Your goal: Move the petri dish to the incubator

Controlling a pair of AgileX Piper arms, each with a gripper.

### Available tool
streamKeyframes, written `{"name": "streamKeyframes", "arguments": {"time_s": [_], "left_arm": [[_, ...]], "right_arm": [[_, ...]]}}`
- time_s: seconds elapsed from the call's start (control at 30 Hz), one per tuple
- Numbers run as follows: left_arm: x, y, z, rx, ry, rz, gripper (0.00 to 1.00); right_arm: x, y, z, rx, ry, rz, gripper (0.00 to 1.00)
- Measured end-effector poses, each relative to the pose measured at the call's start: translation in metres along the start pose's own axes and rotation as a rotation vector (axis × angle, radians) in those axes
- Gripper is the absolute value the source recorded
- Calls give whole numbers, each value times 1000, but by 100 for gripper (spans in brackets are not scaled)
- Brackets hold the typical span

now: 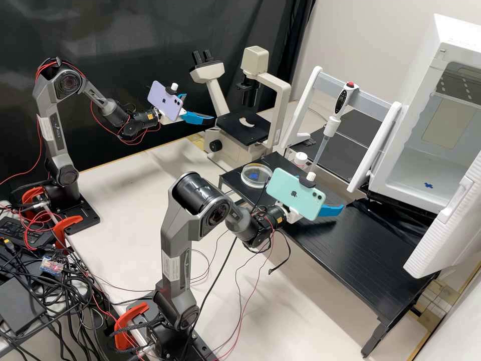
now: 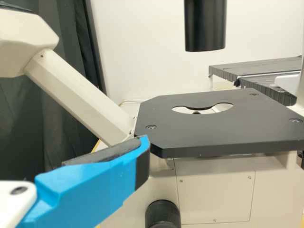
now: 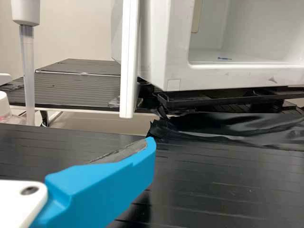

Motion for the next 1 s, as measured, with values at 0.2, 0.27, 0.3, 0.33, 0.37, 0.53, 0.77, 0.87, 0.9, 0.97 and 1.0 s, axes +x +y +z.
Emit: {"name": "streamKeyframes", "arguments": {"time_s": [0.2, 0.27, 0.3, 0.33, 0.37, 0.53, 0.77, 0.87, 0.9, 0.97, 1.0], "left_arm": [[0, 0, 0, 0, 0, 0, 100], [0, 0, 0, 0, 0, 0, 100], [0, 0, 0, 0, 0, 0, 100], [0, 0, 0, 0, 0, 0, 100], [0, 0, 0, 0, 0, 0, 100], [0, 0, 0, 0, 0, 0, 100], [0, 0, 0, 0, 0, 0, 100], [0, 0, 0, 0, 0, 0, 100], [0, 0, 0, 0, 0, 0, 100], [0, 0, 0, 0, 0, 0, 100], [0, 0, 0, 0, 0, 0, 100]], "right_arm": [[0, 0, 0, 0, 0, 0, 100], [0, 0, 0, 0, 0, 0, 100], [0, 0, 0, 0, -1, -2, 100], [-1, -1, 1, 0, -4, -5, 100], [-2, -1, 1, 3, -4, -4, 100], [-17, 1, -4, 44, 26, -10, 100], [-47, -2, -26, 69, 161, -22, 100], [-56, -11, -37, 70, 223, -47, 100], [-59, -16, -41, 70, 245, -65, 100], [-64, -27, -47, 65, 278, -108, 100], [-66, -32, -50, 63, 290, -130, 100]]}}
